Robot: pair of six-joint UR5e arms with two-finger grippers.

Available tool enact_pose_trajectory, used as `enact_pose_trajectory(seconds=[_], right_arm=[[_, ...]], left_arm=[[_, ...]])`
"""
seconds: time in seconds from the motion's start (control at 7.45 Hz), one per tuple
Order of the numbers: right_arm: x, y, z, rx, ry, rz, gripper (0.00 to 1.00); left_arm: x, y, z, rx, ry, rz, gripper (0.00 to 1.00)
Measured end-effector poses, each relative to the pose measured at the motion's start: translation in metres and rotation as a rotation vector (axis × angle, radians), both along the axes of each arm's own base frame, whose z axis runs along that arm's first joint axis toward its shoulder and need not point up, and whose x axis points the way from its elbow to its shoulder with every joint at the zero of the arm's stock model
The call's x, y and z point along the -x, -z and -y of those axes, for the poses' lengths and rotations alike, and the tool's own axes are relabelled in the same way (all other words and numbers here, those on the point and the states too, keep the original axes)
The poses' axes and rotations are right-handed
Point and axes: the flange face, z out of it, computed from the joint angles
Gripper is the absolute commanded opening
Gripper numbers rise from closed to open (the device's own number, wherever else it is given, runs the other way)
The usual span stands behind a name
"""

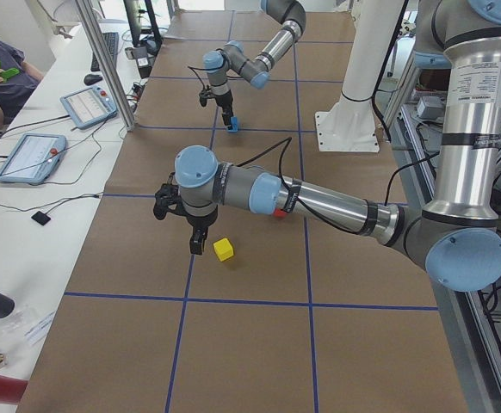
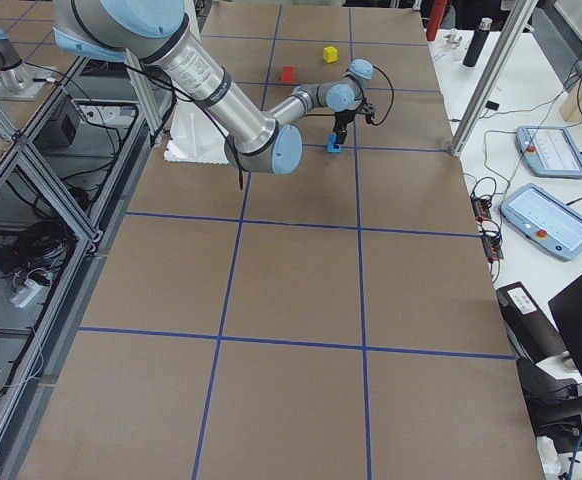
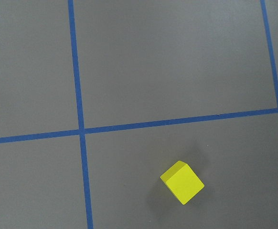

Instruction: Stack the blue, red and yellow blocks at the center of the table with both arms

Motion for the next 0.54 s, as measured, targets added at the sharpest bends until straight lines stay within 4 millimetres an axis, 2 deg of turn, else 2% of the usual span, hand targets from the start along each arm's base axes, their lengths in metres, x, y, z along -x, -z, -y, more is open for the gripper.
enact_pose_trajectory(seconds=[0.13, 0.27, 0.4, 0.54], right_arm=[[-0.018, 0.008, 0.010, -0.016, -0.026, 0.015, 0.99], [-0.045, 0.011, 0.022, -0.034, -0.059, 0.032, 0.99], [-0.080, 0.004, 0.035, -0.045, -0.090, 0.048, 0.99], [-0.119, -0.008, 0.053, -0.051, -0.111, 0.064, 0.99]], left_arm=[[-0.010, 0.022, 0.007, 0.003, 0.025, 0.010, 1.00], [-0.036, 0.052, 0.010, 0.018, 0.054, 0.028, 1.00], [-0.077, 0.084, 0.004, 0.048, 0.078, 0.039, 1.00], [-0.122, 0.115, -0.009, 0.075, 0.104, 0.039, 0.99]])
